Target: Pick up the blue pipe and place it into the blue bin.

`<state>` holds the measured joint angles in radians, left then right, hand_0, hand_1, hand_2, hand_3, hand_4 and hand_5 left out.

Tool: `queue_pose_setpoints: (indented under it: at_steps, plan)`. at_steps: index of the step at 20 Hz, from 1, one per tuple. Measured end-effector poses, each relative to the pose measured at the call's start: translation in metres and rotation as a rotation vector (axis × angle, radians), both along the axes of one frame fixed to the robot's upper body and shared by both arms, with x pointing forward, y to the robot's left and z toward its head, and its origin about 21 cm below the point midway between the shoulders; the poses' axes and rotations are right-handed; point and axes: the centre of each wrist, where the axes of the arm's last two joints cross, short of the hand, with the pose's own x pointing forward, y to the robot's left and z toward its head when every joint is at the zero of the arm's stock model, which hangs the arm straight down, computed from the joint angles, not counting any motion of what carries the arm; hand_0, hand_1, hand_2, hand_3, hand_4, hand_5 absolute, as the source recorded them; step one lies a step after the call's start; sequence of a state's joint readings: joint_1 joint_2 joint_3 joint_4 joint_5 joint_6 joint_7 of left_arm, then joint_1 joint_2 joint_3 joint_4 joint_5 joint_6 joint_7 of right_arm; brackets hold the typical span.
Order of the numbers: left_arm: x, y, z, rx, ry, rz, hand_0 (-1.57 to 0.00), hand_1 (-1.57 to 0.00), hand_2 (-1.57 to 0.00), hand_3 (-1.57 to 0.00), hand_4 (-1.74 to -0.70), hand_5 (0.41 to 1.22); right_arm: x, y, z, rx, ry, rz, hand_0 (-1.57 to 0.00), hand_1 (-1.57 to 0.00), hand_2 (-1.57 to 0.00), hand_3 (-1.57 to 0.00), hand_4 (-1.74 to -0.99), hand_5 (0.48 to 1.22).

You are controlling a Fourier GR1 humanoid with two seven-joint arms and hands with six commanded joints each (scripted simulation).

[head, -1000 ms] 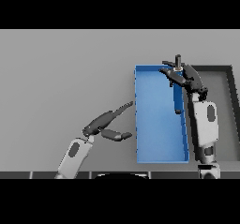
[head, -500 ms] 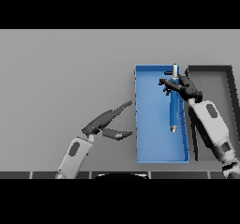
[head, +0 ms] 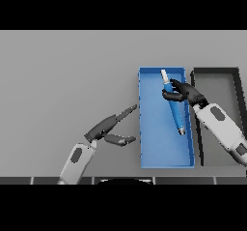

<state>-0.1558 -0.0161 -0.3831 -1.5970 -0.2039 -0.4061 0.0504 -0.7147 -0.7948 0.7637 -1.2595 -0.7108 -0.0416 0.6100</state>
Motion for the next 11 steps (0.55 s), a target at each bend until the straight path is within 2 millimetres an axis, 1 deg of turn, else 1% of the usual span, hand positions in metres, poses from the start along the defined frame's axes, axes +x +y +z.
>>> queue_pose_setpoints:
  at_steps: [1,5,6,7,9,11]
  plan:
    - [0.001,-0.002,-0.001,0.013,0.007,0.008,0.0,0.0,0.0,0.0,-0.93,0.496,0.0,0.0,-0.001,-0.025,0.007,0.019,-0.07,-0.07,-0.07,-0.02,-1.161,0.771]
    - [0.004,0.002,-0.003,0.021,0.007,0.011,0.0,0.0,0.0,0.0,-0.93,0.497,-0.002,0.0,-0.003,-0.042,0.005,0.047,-0.03,-0.03,-0.03,-0.01,-1.099,0.725]
    - [0.003,0.002,0.0,0.011,0.005,0.011,0.0,0.0,0.0,0.0,-0.93,0.495,-0.001,-0.001,-0.001,-0.048,0.001,0.058,-0.02,-0.02,-0.02,-0.01,-1.095,0.718]
    - [0.001,-0.003,-0.001,0.014,0.014,0.003,0.0,0.0,0.0,0.0,-0.93,0.495,-0.001,0.002,-0.003,-0.049,0.007,0.069,-0.02,-0.02,-0.02,0.0,-1.084,0.714]
    - [0.007,0.001,0.002,0.021,0.012,0.02,0.0,0.0,0.0,0.0,-0.93,0.496,-0.001,-0.001,-0.001,-0.064,-0.004,0.09,-0.02,-0.02,-0.02,0.0,-1.084,0.712]
    - [0.013,0.005,0.002,0.027,0.01,0.022,0.0,0.0,0.0,0.0,-0.93,0.495,-0.001,0.001,-0.001,-0.061,0.001,0.107,-0.02,-0.02,-0.02,0.0,-1.084,0.714]
